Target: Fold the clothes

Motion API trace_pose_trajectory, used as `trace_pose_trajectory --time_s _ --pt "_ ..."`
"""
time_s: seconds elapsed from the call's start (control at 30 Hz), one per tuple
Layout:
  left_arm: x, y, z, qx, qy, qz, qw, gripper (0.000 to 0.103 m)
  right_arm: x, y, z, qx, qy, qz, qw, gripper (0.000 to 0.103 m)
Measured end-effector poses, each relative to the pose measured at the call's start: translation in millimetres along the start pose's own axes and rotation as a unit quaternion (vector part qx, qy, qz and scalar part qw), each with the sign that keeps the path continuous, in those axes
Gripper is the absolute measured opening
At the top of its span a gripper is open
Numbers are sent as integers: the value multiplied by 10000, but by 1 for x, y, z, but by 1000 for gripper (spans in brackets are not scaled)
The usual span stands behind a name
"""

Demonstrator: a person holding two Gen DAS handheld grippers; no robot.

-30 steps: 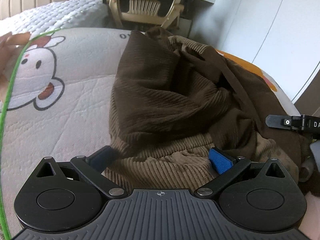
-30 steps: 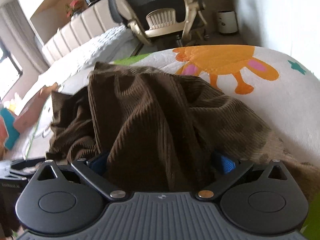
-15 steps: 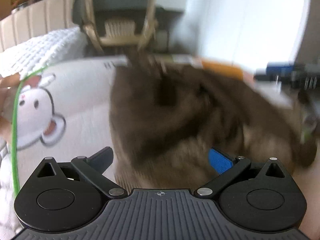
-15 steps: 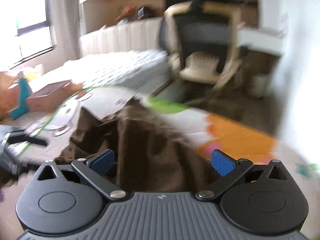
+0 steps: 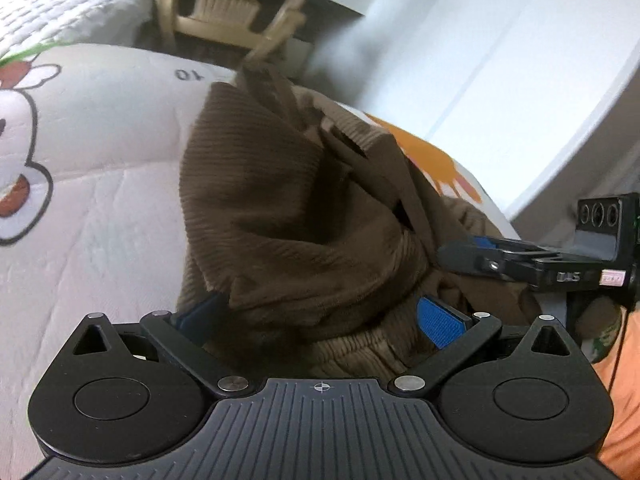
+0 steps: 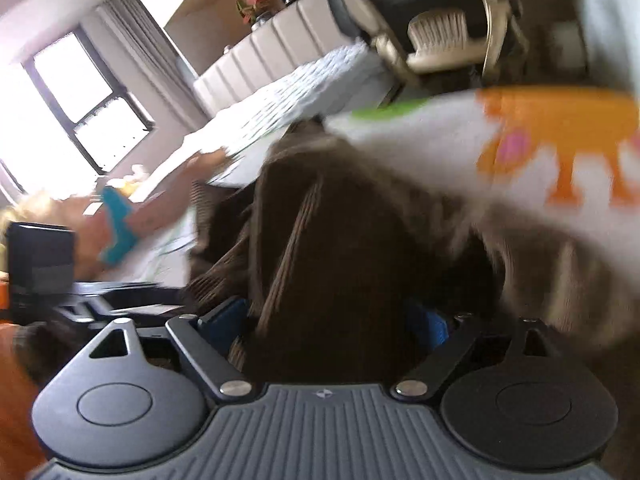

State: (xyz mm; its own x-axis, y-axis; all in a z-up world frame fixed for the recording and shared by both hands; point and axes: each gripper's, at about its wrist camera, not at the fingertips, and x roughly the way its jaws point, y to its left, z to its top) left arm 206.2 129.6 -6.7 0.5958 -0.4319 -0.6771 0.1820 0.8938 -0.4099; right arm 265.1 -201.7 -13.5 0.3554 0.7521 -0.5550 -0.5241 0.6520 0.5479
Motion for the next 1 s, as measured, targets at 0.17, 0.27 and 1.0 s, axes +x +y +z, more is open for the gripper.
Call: trace_pose_trajectory --time_s 0.17,0.27,1.0 --pt "-31 -21 -43 368 415 -304 9980 103 -41 25 -59 -60 286 356 9989 92" --pt "-51 -34 -66 611 614 -285 9958 103 -61 26 -67 101 260 302 9992 92" --pt "-23 -12 1 -257 37 59 9996 103 -80 29 -70 442 -165 -85 9988 103"
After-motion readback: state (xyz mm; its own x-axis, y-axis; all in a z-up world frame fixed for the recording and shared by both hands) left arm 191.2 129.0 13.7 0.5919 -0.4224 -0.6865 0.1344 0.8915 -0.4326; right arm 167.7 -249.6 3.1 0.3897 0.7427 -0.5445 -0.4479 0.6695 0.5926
